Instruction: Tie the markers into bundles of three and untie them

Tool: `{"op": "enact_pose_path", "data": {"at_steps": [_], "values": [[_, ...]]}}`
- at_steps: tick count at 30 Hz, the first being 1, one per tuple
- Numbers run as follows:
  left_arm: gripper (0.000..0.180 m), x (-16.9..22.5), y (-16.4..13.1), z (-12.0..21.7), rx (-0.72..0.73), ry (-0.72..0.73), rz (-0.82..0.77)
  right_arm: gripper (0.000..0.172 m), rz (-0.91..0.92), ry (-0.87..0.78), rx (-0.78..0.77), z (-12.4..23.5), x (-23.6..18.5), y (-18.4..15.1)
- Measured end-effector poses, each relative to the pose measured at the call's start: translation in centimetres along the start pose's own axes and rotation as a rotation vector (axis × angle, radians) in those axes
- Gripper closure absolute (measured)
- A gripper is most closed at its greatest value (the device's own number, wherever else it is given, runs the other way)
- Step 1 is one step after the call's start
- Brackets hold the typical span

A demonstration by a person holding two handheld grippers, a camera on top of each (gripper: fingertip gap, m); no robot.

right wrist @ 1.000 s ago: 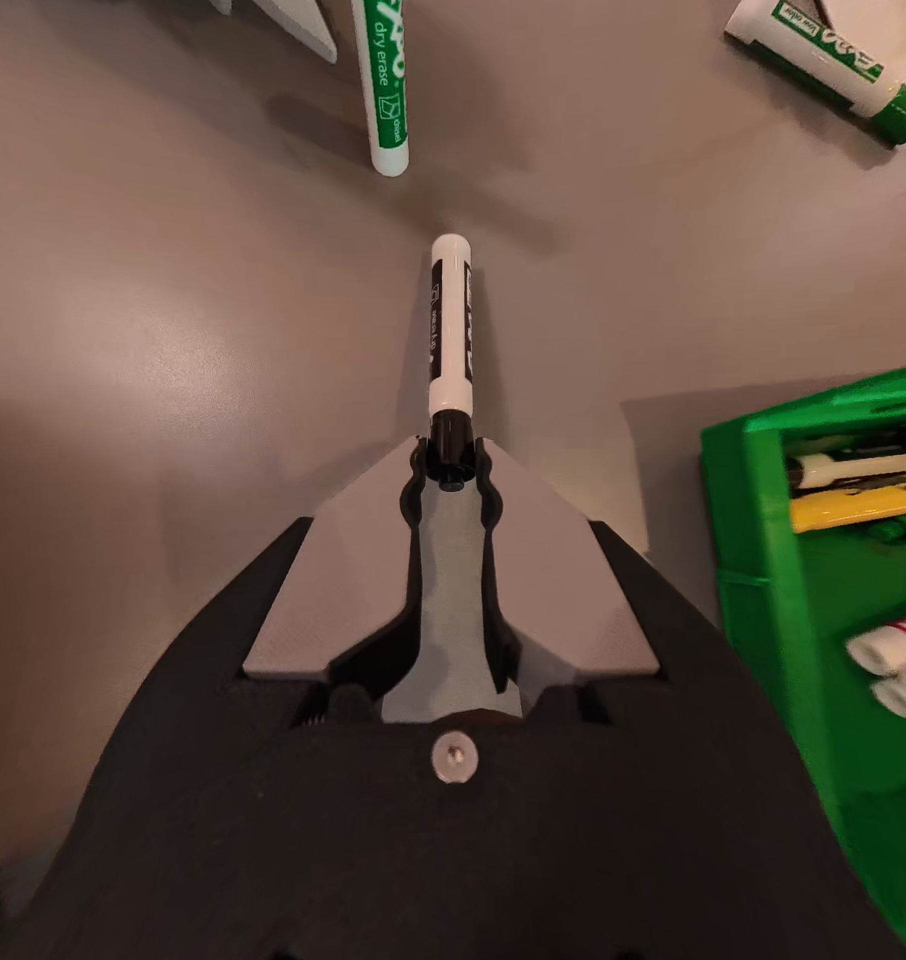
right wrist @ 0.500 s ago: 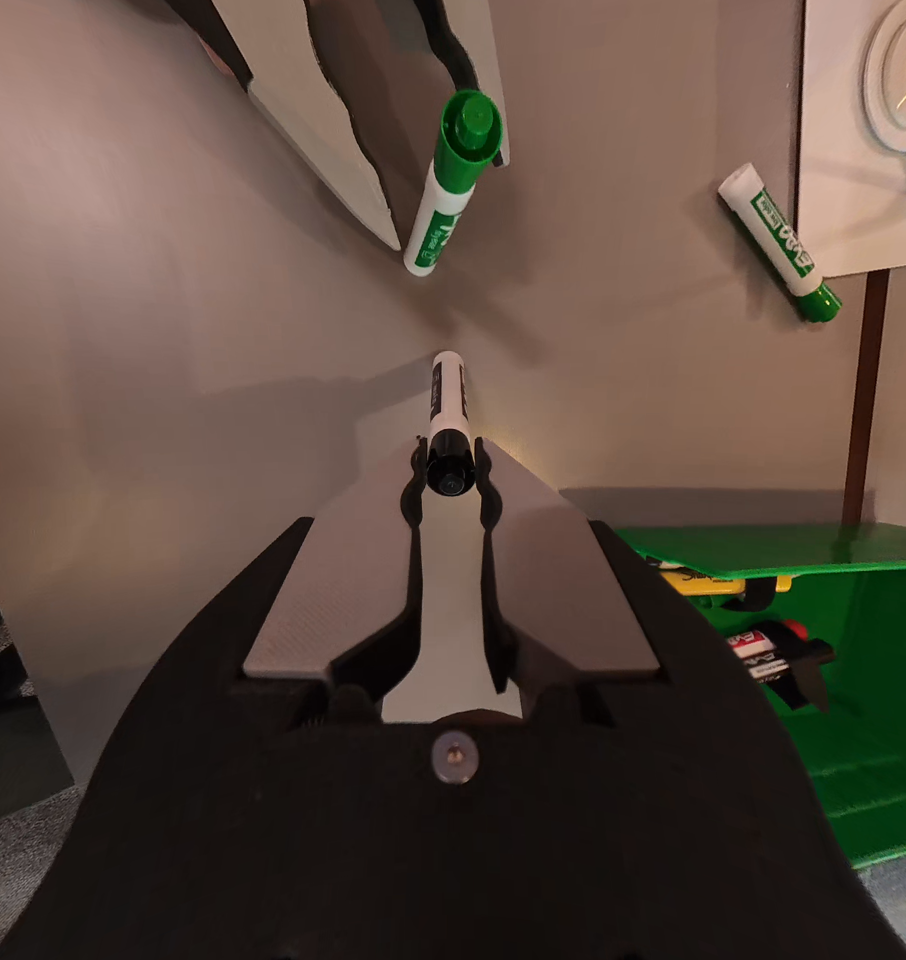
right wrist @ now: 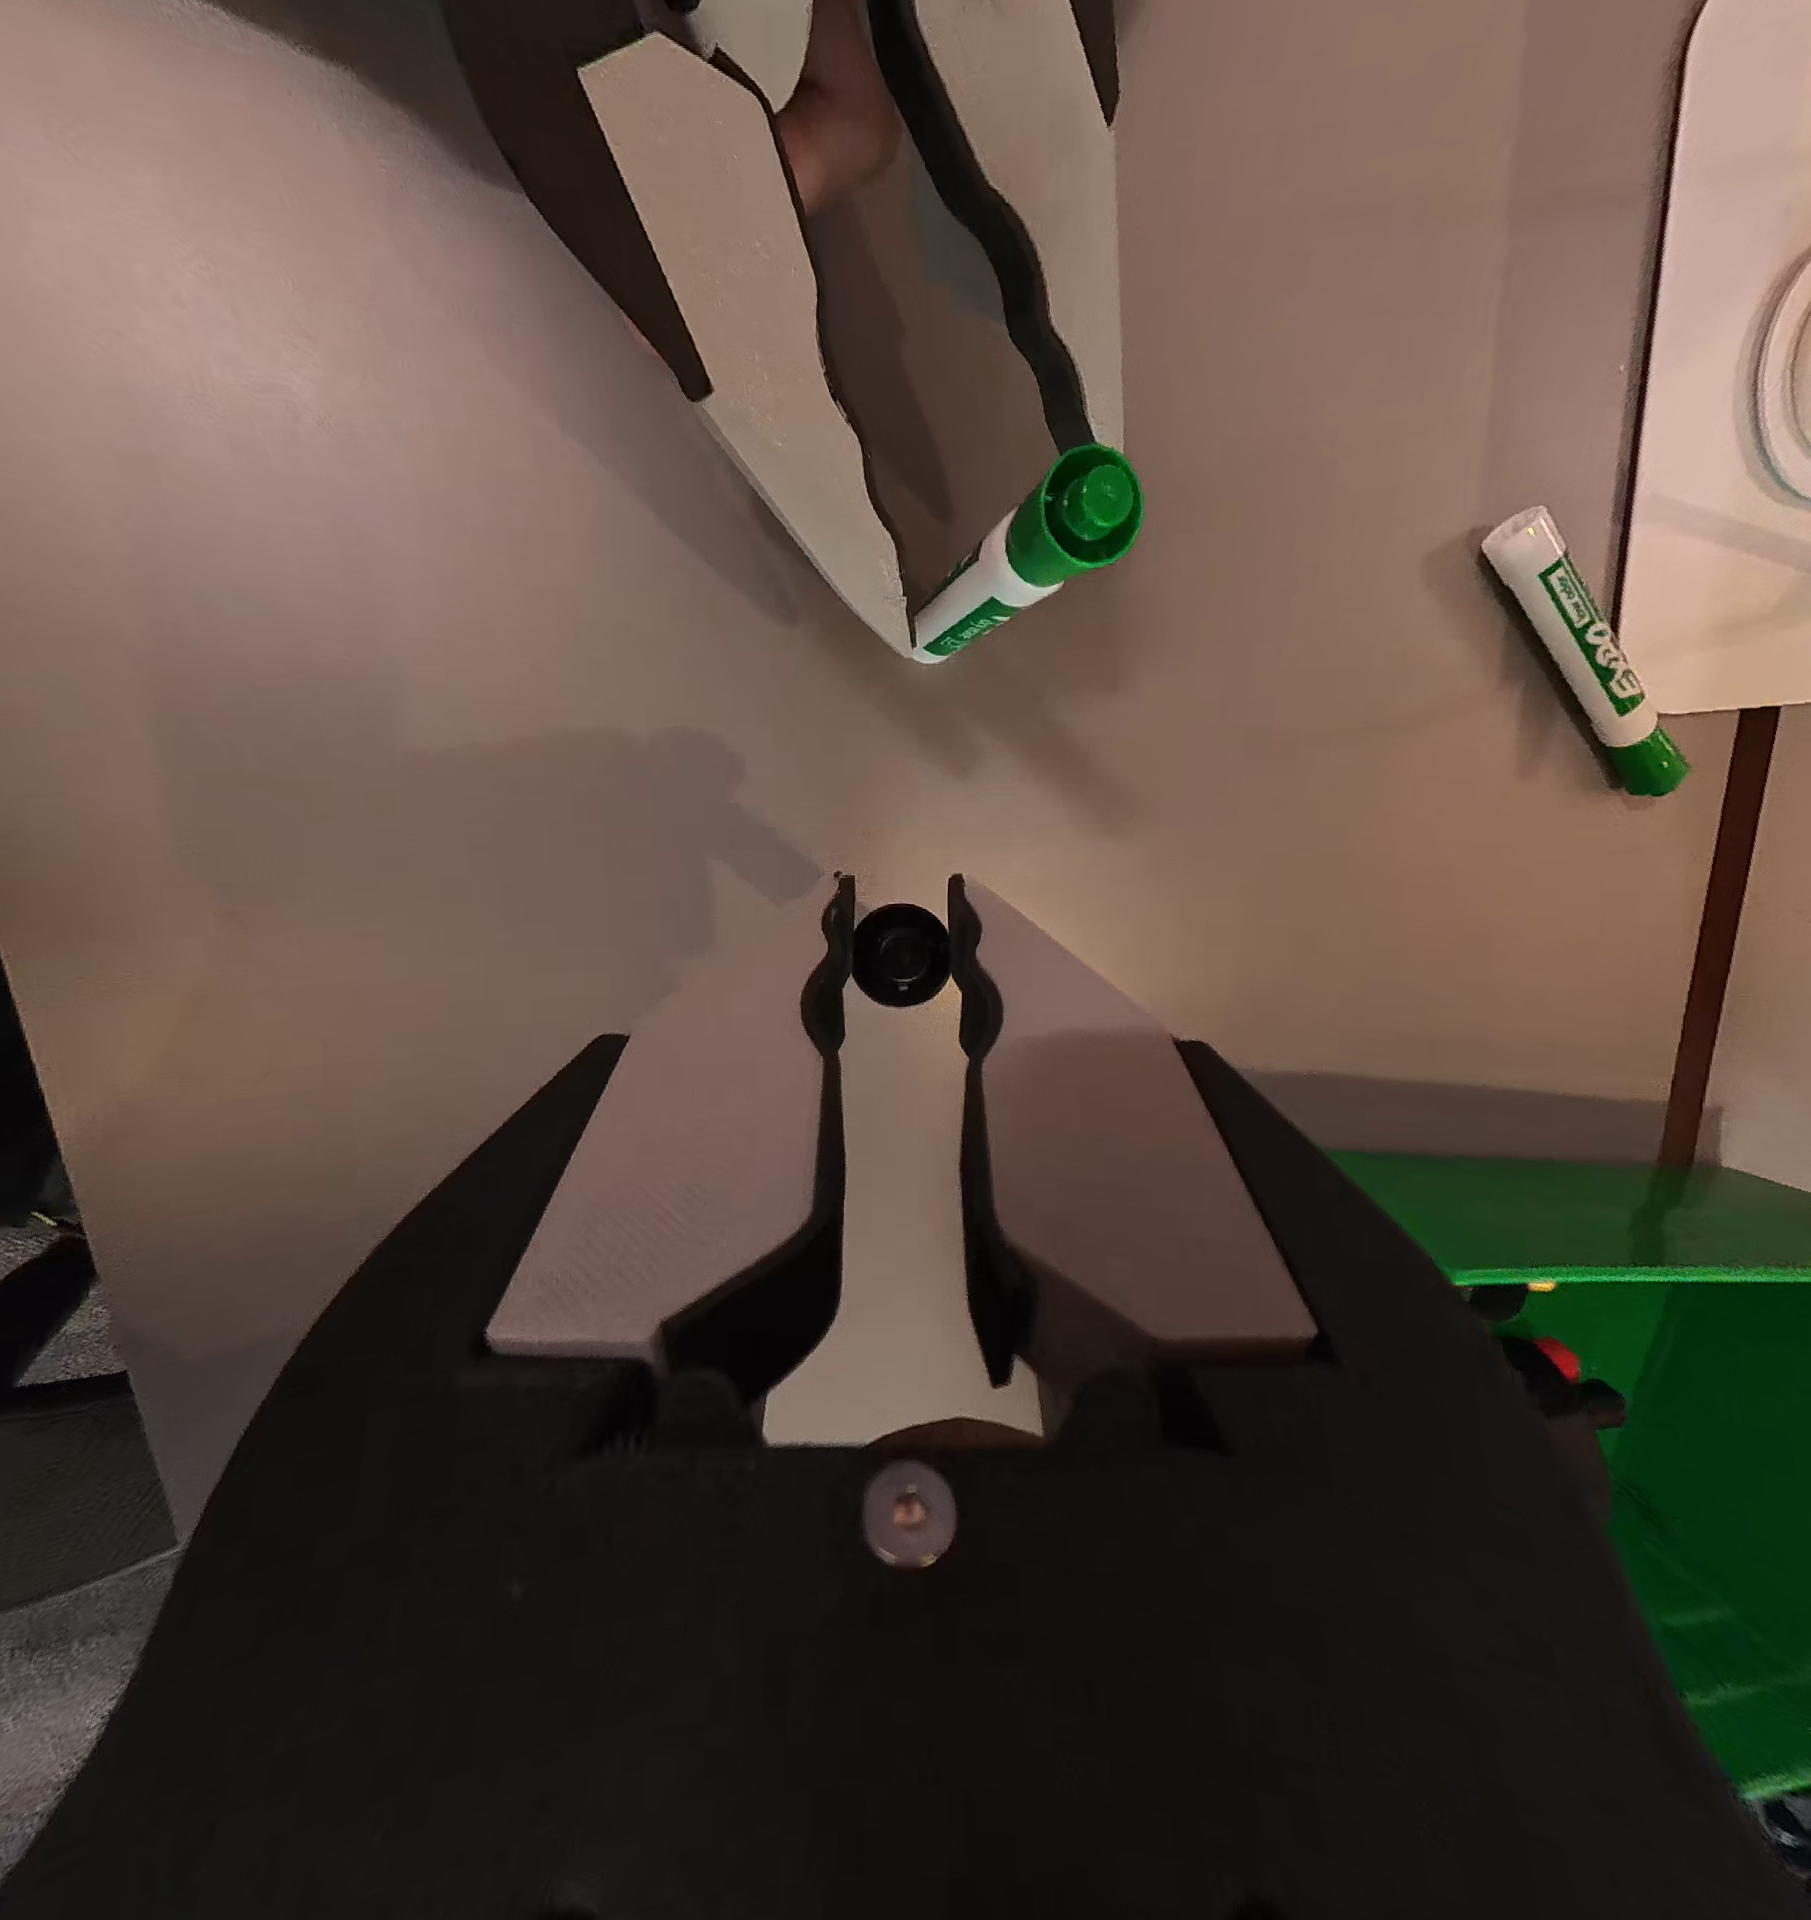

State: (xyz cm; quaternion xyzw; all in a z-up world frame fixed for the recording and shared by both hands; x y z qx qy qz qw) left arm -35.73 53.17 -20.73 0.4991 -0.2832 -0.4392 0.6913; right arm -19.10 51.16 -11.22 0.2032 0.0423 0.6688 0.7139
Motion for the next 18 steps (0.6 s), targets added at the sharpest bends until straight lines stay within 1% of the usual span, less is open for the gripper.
{"op": "enact_pose_path", "data": {"at_steps": [8, 14, 18], "values": [[0.132, 0.01, -0.01, 0.03, 0.000, -0.001, 0.002, 0.158, -0.010, 0.009, 0.056, -0.52, 0.17, 0.61], [0.132, 0.07, -0.01, -0.01, -0.004, -0.003, -0.004, 0.158, -0.043, 0.042, 0.144, -0.19, 0.39, 0.76], [0.132, 0.01, -0.01, 0.02, -0.001, -0.004, 0.002, 0.158, -0.043, 0.045, 0.156, -0.75, 0.32, 1.02]]}}
Point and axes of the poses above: each gripper's, where its closed fingertips meet, z back along the fingers, y out of its top, x = y × z across the jaws, the point moved 10 cm from there along z, back along the fingers
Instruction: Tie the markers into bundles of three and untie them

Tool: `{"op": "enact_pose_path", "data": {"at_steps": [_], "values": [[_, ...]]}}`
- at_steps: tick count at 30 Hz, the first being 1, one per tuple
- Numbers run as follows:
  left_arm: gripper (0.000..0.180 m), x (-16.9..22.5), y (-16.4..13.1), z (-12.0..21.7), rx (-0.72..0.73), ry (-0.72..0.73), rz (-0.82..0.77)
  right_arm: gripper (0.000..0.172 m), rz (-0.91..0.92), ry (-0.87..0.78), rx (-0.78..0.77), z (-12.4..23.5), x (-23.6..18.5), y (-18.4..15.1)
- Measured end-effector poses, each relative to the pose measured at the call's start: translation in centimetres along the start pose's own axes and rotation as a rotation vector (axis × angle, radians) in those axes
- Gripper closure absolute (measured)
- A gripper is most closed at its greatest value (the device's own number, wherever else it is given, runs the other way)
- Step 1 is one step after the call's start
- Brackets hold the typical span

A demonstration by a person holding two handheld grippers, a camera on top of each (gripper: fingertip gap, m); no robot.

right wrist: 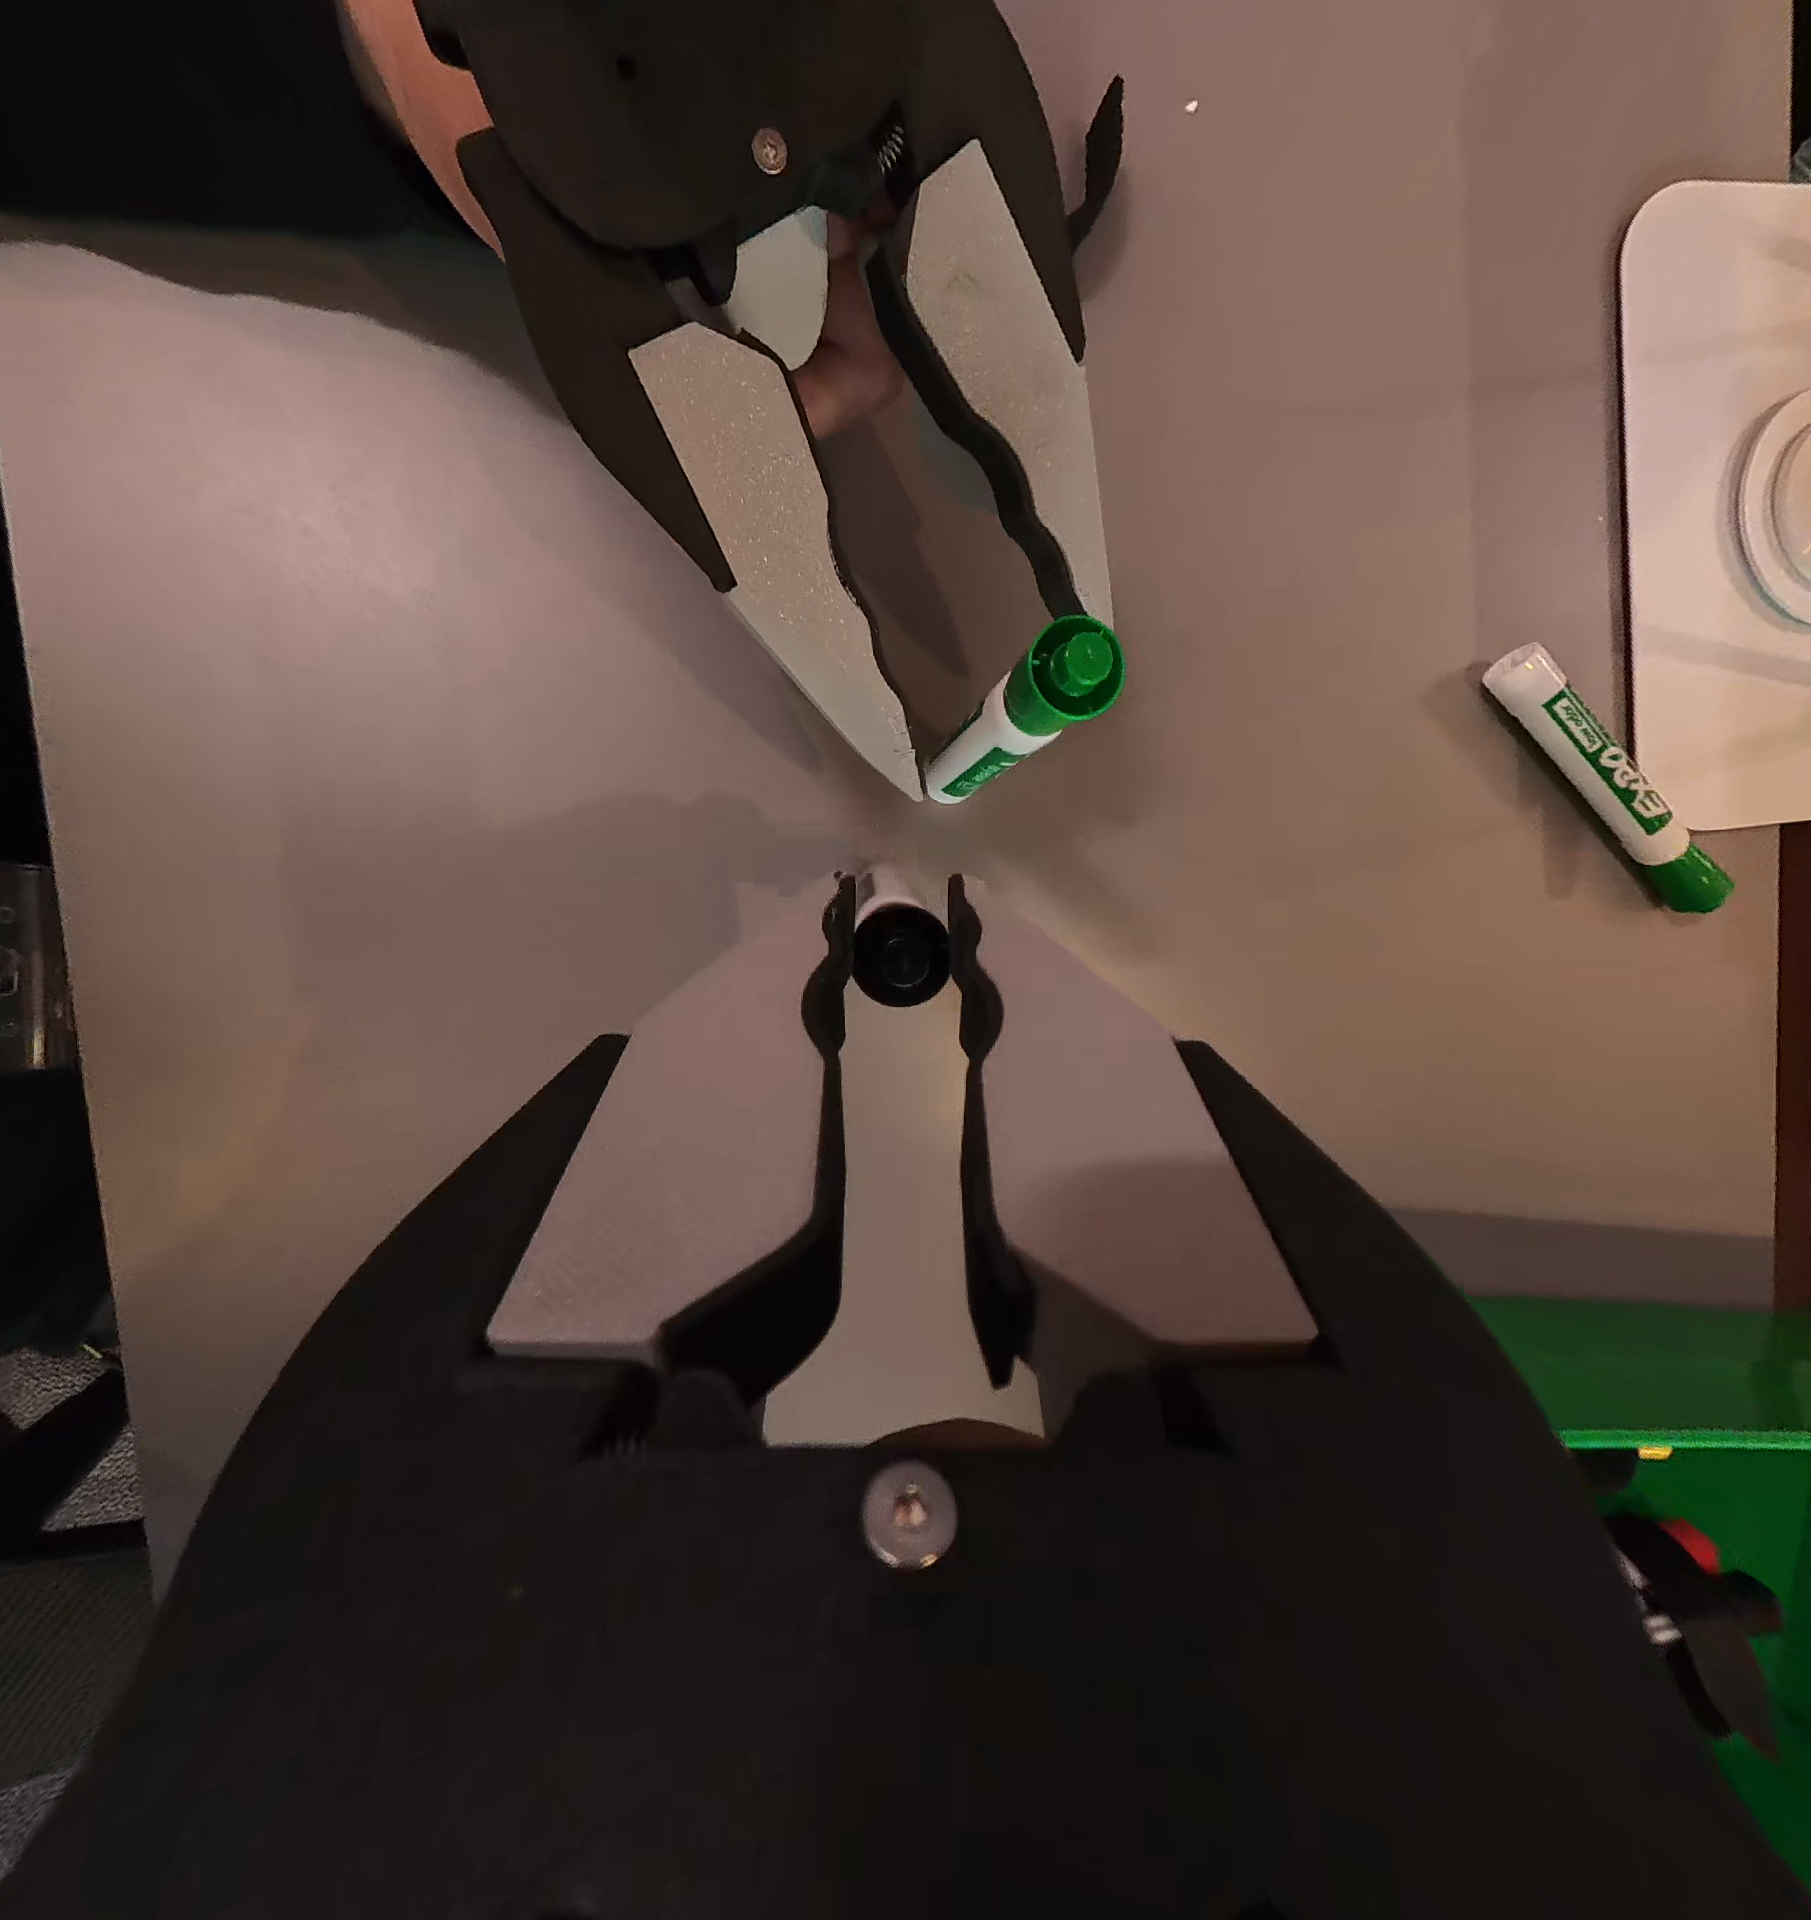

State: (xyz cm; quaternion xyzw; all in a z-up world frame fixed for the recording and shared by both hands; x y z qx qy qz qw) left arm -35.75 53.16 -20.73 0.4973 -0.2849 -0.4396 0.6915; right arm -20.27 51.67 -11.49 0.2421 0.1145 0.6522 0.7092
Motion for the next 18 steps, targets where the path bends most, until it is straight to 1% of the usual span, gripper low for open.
{"op": "enact_pose_path", "data": {"at_steps": [7, 18], "values": [[0.132, -0.08, 0.01, 0.00, 0.000, 0.005, 0.005, 0.158, 0.008, 0.003, 0.035, -0.57, -0.08, 0.41], [0.132, -0.06, 0.00, -0.04, -0.003, 0.004, 0.002, 0.159, -0.002, -0.007, 0.114, -0.59, -0.28, -0.05]]}}
Point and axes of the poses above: each gripper's, where its closed fingertips meet, z back along the fingers, y out of its top, x = y × z across the jaws, the point moved 10 cm from there along z, back along the fingers
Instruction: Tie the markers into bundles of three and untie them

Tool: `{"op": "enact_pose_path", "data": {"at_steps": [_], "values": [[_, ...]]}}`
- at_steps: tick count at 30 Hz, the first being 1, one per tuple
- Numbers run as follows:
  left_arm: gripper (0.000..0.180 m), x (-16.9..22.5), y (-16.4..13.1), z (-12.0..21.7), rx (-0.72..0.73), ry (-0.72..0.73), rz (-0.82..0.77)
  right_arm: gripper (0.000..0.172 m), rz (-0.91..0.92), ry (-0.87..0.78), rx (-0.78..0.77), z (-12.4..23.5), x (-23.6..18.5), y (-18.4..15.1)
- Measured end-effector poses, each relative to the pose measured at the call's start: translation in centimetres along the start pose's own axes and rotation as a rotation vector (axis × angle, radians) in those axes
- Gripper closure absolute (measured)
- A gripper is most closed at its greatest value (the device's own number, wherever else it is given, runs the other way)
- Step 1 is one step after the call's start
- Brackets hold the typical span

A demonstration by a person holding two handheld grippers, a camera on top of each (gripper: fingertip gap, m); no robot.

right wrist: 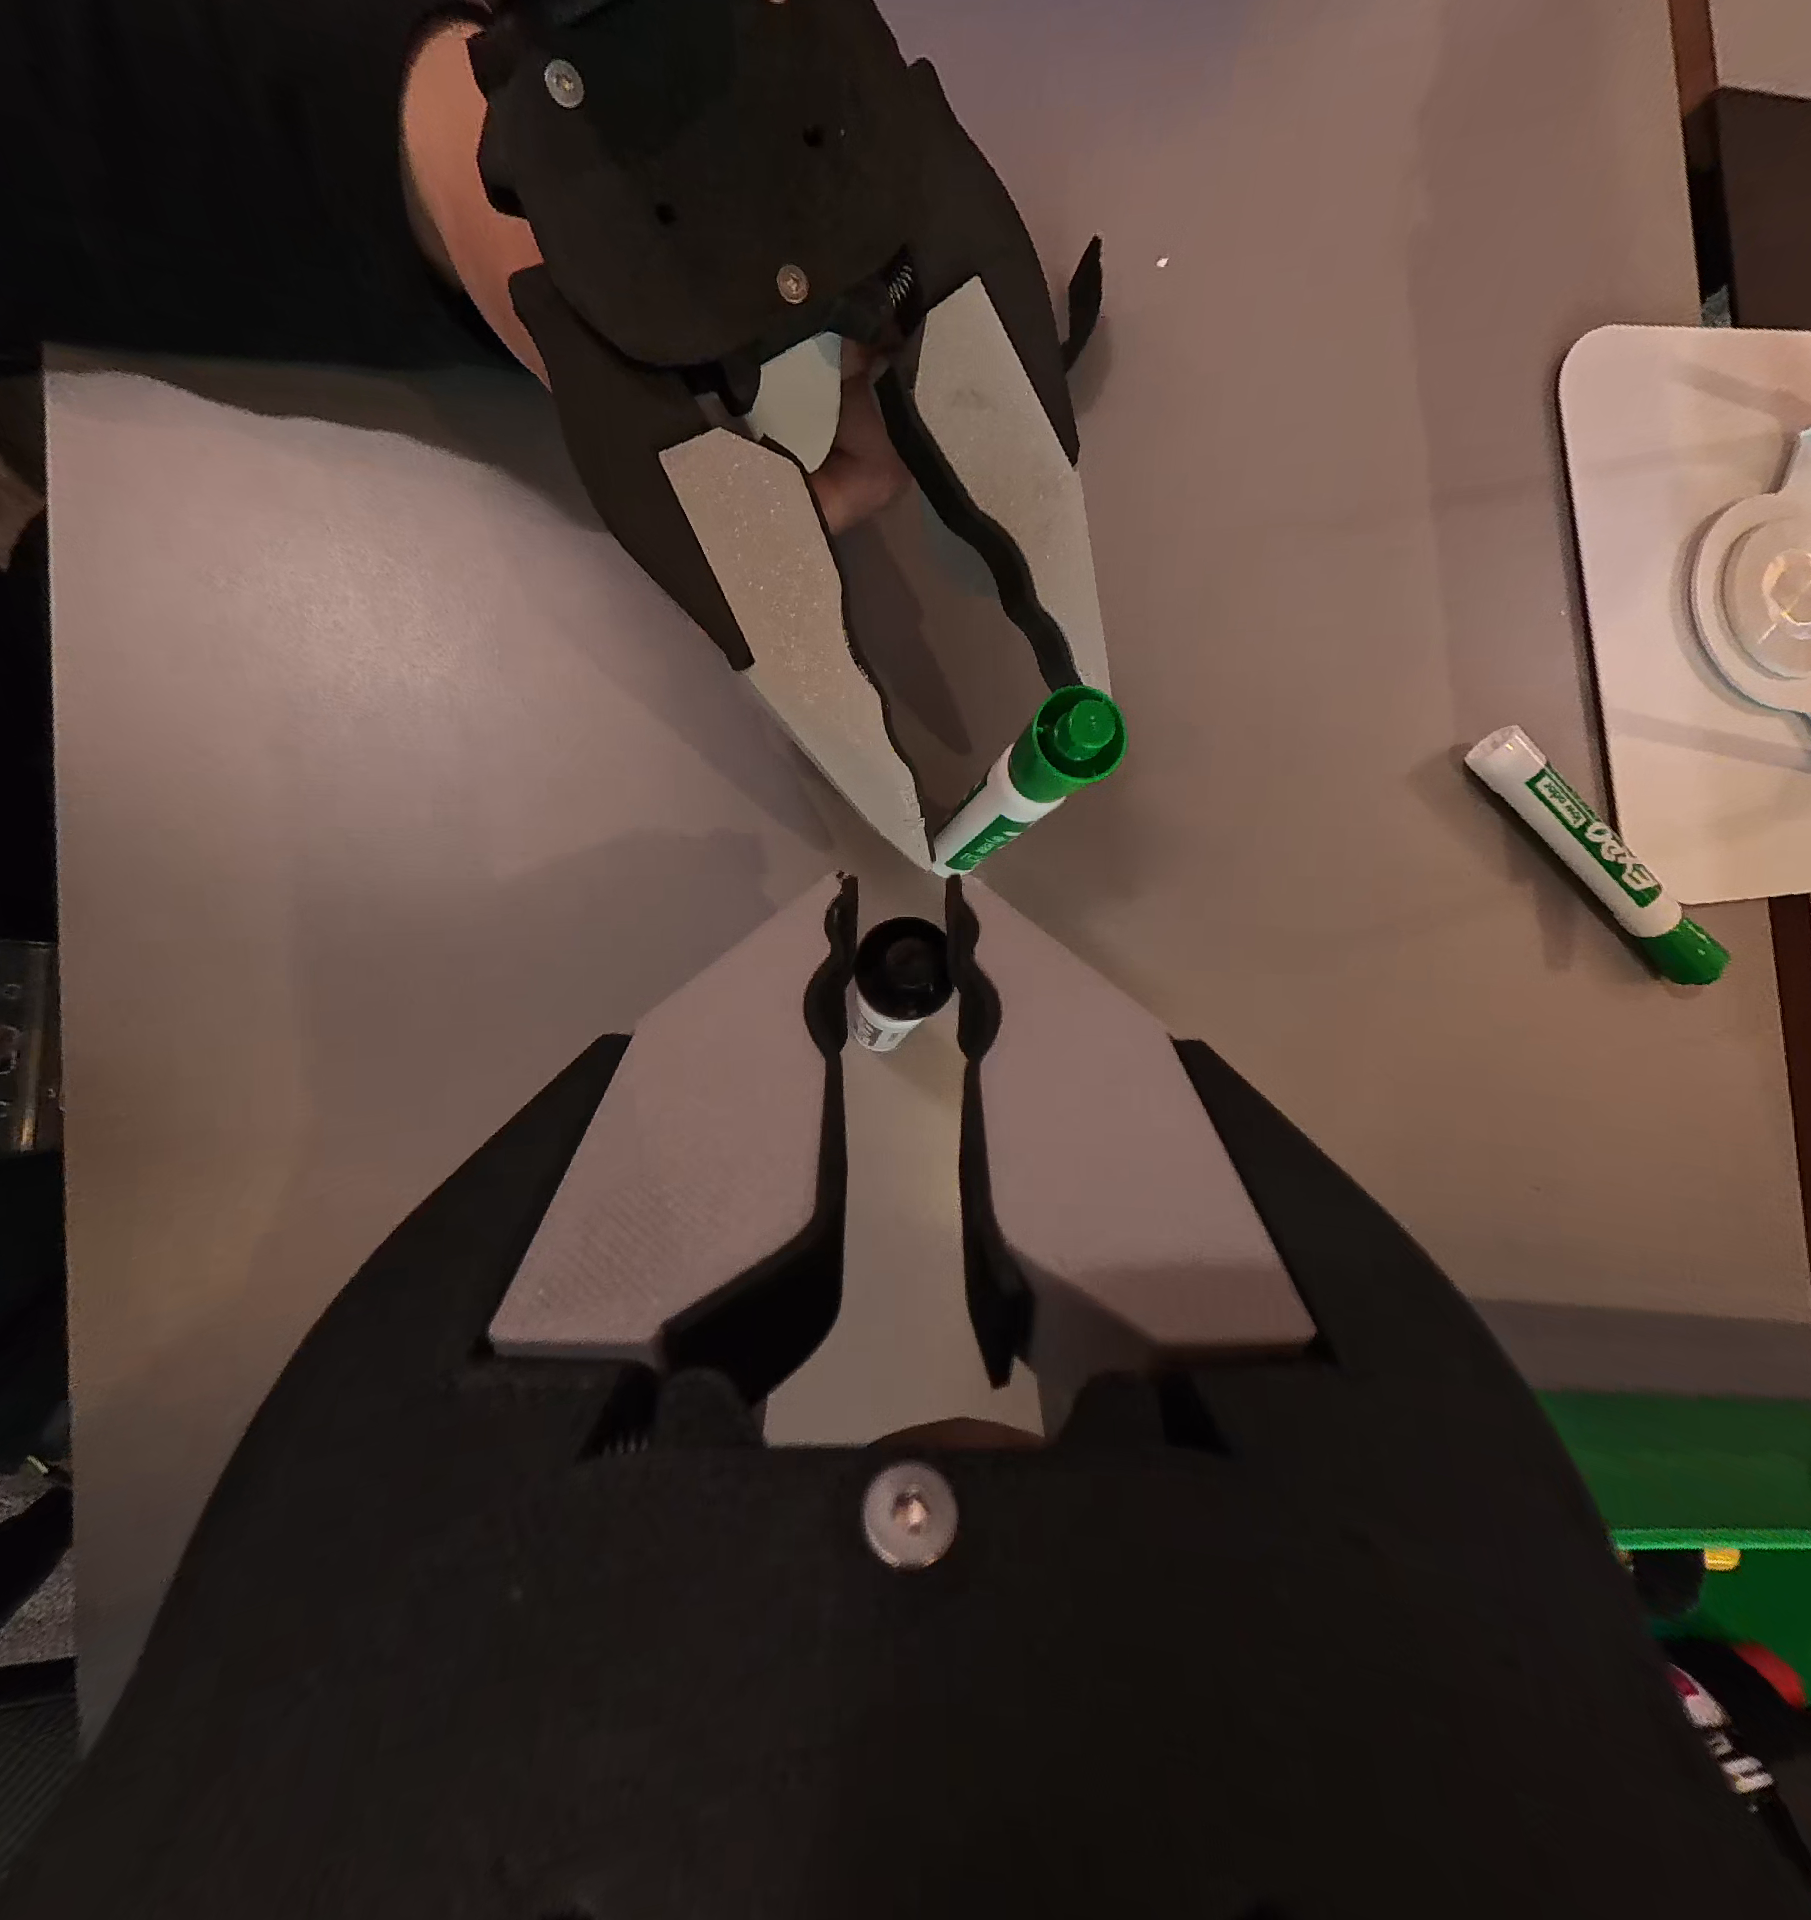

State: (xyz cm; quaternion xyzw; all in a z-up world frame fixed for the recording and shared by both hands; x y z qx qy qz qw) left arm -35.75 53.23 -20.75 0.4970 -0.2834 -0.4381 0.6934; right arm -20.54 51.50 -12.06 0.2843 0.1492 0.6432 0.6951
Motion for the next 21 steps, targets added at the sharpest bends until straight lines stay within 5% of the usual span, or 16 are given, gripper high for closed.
{"op": "enact_pose_path", "data": {"at_steps": [21], "values": [[0.132, -0.1, 0.0, 0.0, 0.002, -0.006, 0.009, 0.150, -0.075, 0.027, 0.179, -0.4, 0.2, -1.9]]}}
Point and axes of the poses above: each gripper's, where its closed fingertips meet, z back along the fingers, y out of its top, x = y × z across the jaws, the point moved 10 cm from there along z, back along the fingers
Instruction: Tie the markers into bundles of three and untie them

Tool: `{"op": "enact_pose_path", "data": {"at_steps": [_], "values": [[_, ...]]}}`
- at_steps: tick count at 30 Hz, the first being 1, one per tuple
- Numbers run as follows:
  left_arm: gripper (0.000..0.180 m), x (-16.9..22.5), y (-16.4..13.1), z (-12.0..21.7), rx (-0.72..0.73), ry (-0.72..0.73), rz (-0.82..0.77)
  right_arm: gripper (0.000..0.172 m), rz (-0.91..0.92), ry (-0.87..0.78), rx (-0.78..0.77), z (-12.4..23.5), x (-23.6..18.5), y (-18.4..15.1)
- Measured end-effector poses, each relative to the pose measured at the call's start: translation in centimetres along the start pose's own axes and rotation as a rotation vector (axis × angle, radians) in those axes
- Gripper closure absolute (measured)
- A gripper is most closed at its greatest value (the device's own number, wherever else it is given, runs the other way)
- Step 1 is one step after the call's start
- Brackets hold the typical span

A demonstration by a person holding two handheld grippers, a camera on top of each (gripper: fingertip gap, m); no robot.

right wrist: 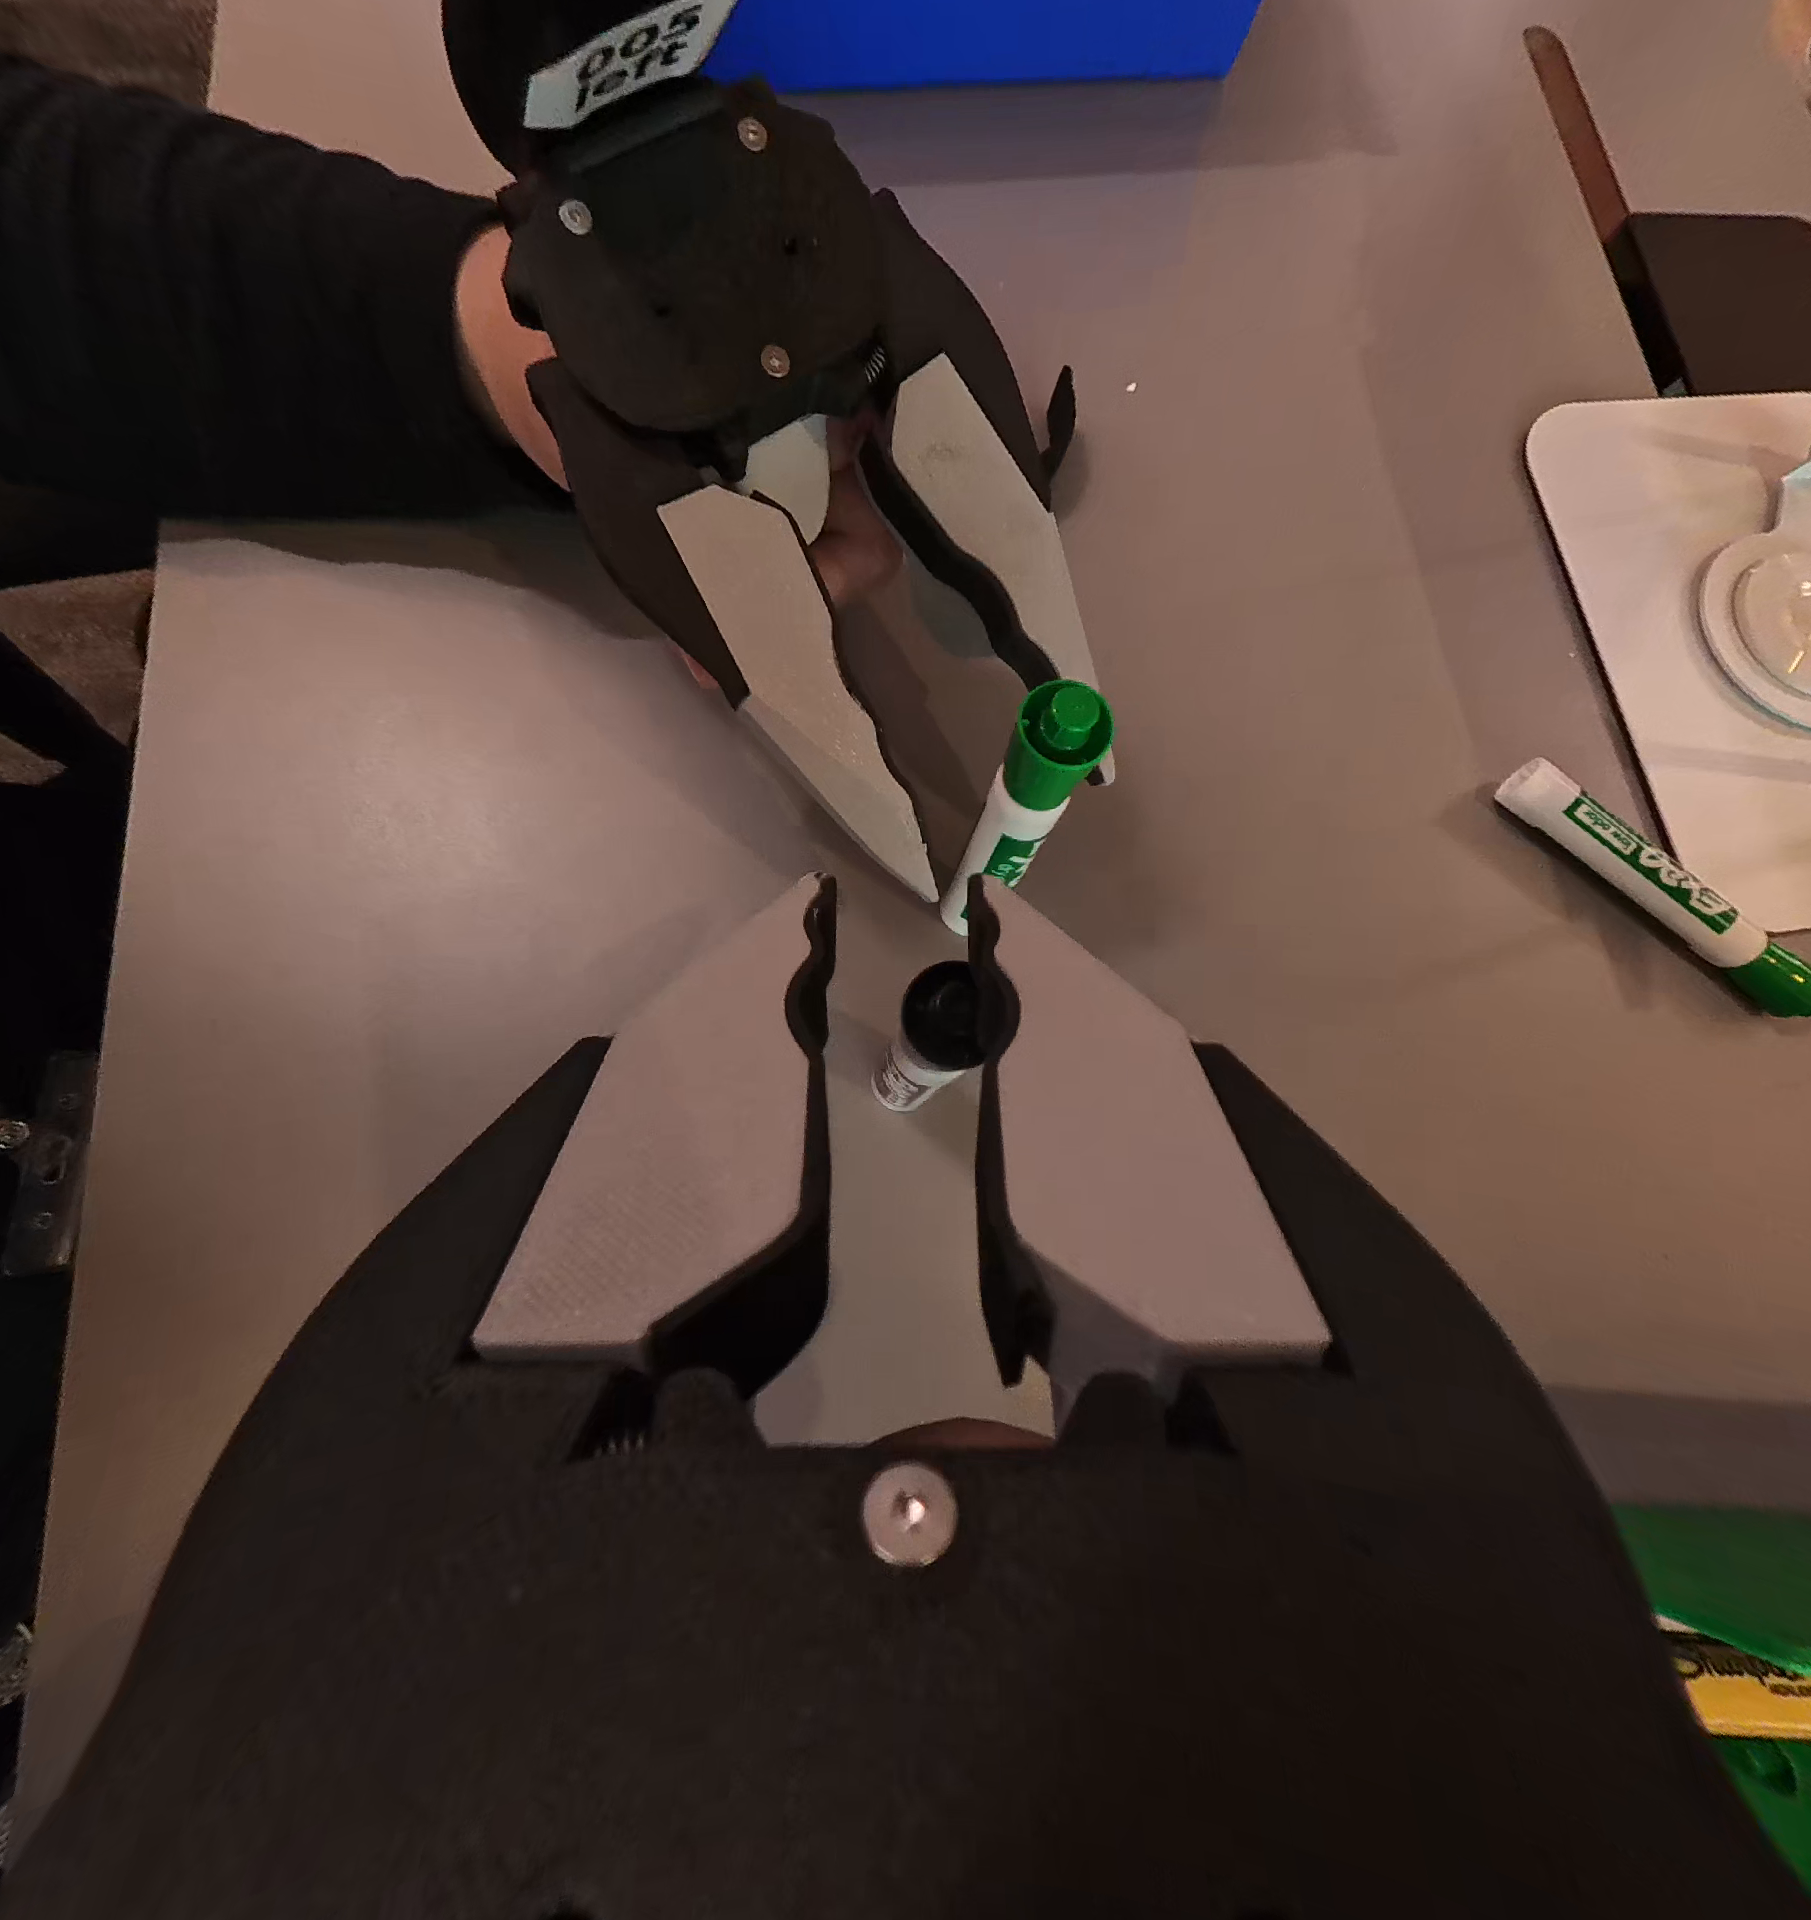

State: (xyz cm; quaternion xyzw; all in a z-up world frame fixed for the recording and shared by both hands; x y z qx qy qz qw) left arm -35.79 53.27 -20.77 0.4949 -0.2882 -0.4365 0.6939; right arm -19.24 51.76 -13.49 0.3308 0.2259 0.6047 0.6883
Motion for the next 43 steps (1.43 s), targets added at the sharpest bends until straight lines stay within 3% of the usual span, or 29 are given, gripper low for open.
{"op": "enact_pose_path", "data": {"at_steps": [8, 11, 15, 20, 22, 27, 31, 43], "values": [[0.132, 0.0, 0.0, 0.1, 0.005, 0.002, -0.001, 0.133, 0.027, -0.059, 0.169, 1.2, -0.5, 1.0], [0.132, 0.2, 0.0, 0.1, 0.006, -0.007, 0.005, 0.099, -0.006, -0.253, 0.358, 3.3, -0.4, 1.4], [0.131, 0.4, 0.0, 0.0, -0.001, -0.006, -0.001, 0.088, -0.072, -0.403, 0.632, 6.2, -0.4, -0.5], [0.130, 0.1, -0.1, 0.2, -0.003, 0.020, 0.000, 0.091, -0.212, -0.544, 0.574, 5.7, 1.3, -6.5], [0.130, -0.1, 0.0, 0.3, -0.002, 0.039, 0.007, 0.111, -0.226, -0.507, 0.507, 5.0, 1.5, -8.2], [0.126, -0.4, 0.5, 0.7, 0.034, 0.114, 0.031, 0.108, -0.251, -0.590, 0.426, 4.0, 2.1, -9.1], [0.122, -0.8, 0.6, 1.0, 0.056, 0.163, 0.039, 0.116, -0.241, -0.592, 0.457, 3.5, 1.6, -8.6], [0.121, -0.1, 1.0, 1.0, 0.056, 0.092, 0.065, 0.121, -0.224, -0.560, 0.374, 0.4, 1.5, -9.2]]}}
Point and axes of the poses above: each gripper's, where its closed fingertips meet, z back along the fingers, y out of its top, x = y × z across the jaws, the point moved 10 cm from there along z, back along the fingers
